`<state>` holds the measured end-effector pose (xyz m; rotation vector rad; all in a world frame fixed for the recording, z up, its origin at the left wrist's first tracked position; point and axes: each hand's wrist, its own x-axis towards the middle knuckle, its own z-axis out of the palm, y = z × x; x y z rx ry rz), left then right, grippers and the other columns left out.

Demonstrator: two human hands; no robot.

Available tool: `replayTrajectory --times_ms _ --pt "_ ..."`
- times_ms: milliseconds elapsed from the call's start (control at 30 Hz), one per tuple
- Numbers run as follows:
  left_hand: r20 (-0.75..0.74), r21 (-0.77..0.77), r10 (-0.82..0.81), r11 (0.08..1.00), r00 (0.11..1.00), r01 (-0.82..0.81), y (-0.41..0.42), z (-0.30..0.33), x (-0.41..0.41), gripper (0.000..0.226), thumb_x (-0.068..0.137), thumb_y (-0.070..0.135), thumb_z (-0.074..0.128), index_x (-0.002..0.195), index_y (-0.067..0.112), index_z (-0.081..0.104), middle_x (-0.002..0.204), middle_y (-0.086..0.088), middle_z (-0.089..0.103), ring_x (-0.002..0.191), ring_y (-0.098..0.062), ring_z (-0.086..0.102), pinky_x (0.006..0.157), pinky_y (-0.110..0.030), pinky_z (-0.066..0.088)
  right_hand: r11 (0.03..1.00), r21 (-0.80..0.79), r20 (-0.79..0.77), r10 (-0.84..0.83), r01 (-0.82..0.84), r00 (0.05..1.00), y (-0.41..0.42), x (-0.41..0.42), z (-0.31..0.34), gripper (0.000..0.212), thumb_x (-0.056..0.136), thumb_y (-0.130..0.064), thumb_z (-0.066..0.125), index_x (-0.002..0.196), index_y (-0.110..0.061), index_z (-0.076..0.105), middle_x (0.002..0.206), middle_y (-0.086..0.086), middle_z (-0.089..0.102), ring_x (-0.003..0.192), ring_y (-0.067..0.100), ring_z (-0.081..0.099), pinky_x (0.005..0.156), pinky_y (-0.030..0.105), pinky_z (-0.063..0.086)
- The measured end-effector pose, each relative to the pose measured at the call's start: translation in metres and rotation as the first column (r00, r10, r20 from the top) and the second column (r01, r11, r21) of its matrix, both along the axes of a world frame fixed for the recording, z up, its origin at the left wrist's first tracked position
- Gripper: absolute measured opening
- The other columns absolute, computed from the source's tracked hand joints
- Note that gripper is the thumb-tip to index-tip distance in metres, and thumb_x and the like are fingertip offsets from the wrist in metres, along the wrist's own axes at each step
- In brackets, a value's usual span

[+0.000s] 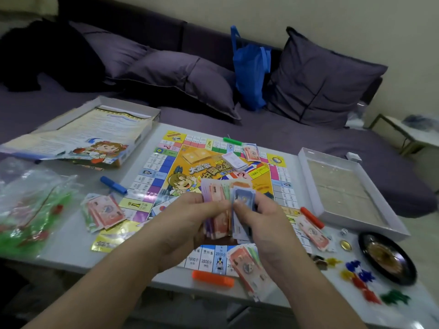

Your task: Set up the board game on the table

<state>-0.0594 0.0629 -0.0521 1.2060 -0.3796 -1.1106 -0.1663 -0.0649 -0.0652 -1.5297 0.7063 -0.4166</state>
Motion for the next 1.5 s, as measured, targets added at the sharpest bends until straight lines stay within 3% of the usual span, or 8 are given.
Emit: replayTrajectory --times_ms 100,233,500,667,833,967,1267,1500 --pt "0.018 -0.01 -0.024 1.0 1.0 0.025 -0.01 -0.001 -0.005 0.02 0.105 0.005 0.052 0.116 0.002 0.068 0.106 -0.021 0.078 0.1 -0.034 0.077 0.081 -0.044 0.066 1.0 -0.01 0.023 -0.025 0.025 0.999 -0.014 -0.013 0.003 0.015 0.104 -0.024 0.062 0.112 -0.025 0.074 0.102 0.008 0.079 0.095 0.028 0.078 0.084 0.054 0.064" --pt "0.131 0.02 -0.022 1.0 0.991 0.02 -0.021 -0.007 -0.011 0.02 0.099 0.008 0.062 0.117 0.003 0.071 0.105 -0.02 0.079 0.097 -0.036 0.078 0.077 -0.046 0.066 0.999 -0.049 0.015 0.012 -0.011 1.0 -0.021 -0.026 0.003 0.013 0.102 -0.027 0.064 0.108 -0.031 0.074 0.097 0.001 0.079 0.091 0.02 0.077 0.079 0.045 0.066" --pt "0.107 0.023 0.027 0.999 0.994 -0.029 -0.032 -0.008 -0.024 0.022 0.101 0.01 0.06 0.119 0.001 0.069 0.107 -0.021 0.078 0.101 -0.039 0.076 0.097 -0.06 0.055 0.988 -0.103 0.026 -0.11 0.112 0.994 -0.032 -0.043 0.001 0.012 0.104 -0.025 0.062 0.105 -0.03 0.073 0.094 -0.004 0.079 0.085 0.013 0.077 0.066 0.03 0.063" --pt "0.173 0.027 0.044 0.998 0.984 -0.049 -0.031 -0.007 -0.029 0.016 0.098 0.007 0.063 0.112 0.003 0.071 0.1 -0.017 0.08 0.093 -0.036 0.078 0.084 -0.056 0.063 0.983 -0.142 0.022 -0.116 0.118 0.993 -0.034 -0.047 0.001 0.01 0.103 -0.029 0.062 0.106 -0.034 0.071 0.098 -0.007 0.076 0.085 0.002 0.074 0.058 0.018 0.058" --pt "0.135 0.046 0.099 0.993 0.986 -0.106 -0.031 -0.01 -0.032 0.02 0.089 0.007 0.074 0.109 0.002 0.072 0.094 -0.017 0.08 0.085 -0.033 0.079 0.063 -0.042 0.067 0.977 -0.166 0.01 -0.132 0.132 0.991 -0.033 -0.051 -0.001 0.011 0.103 -0.027 0.064 0.101 -0.033 0.073 0.098 -0.005 0.077 0.088 0.013 0.076 0.068 0.029 0.064" --pt "-0.005 0.025 0.082 0.996 0.997 -0.082 -0.028 -0.011 -0.031 0.018 0.098 0.005 0.063 0.115 -0.002 0.067 0.102 -0.021 0.079 0.092 -0.037 0.078 0.074 -0.052 0.065 0.971 -0.167 -0.015 -0.178 0.173 0.984 -0.037 -0.053 -0.002 0.011 0.104 -0.029 0.062 0.104 -0.031 0.074 0.103 -0.004 0.076 0.089 0.011 0.076 0.073 0.034 0.066" --pt "0.066 0.081 0.102 0.991 0.993 -0.107 -0.025 -0.02 -0.031 0.019 0.094 0.006 0.07 0.112 0.002 0.071 0.098 -0.017 0.08 0.088 -0.035 0.079 0.069 -0.05 0.065 0.973 -0.168 -0.025 -0.163 0.157 0.986 -0.034 -0.052 -0.005 0.011 0.104 -0.027 0.063 0.105 -0.028 0.073 0.1 -0.003 0.078 0.087 0.012 0.078 0.072 0.036 0.066" --pt "0.108 0.132 0.057 0.989 0.992 -0.072 -0.025 -0.03 -0.036 0.023 0.091 0.011 0.076 0.113 0.005 0.072 0.098 -0.014 0.081 0.088 -0.033 0.08 0.067 -0.048 0.067 0.933 -0.346 -0.071 -0.128 0.096 0.989 -0.033 -0.054 -0.01 0.012 0.103 -0.025 0.065 0.105 -0.035 0.072 0.101 -0.008 0.075 0.092 0.009 0.075 0.07 0.03 0.065"
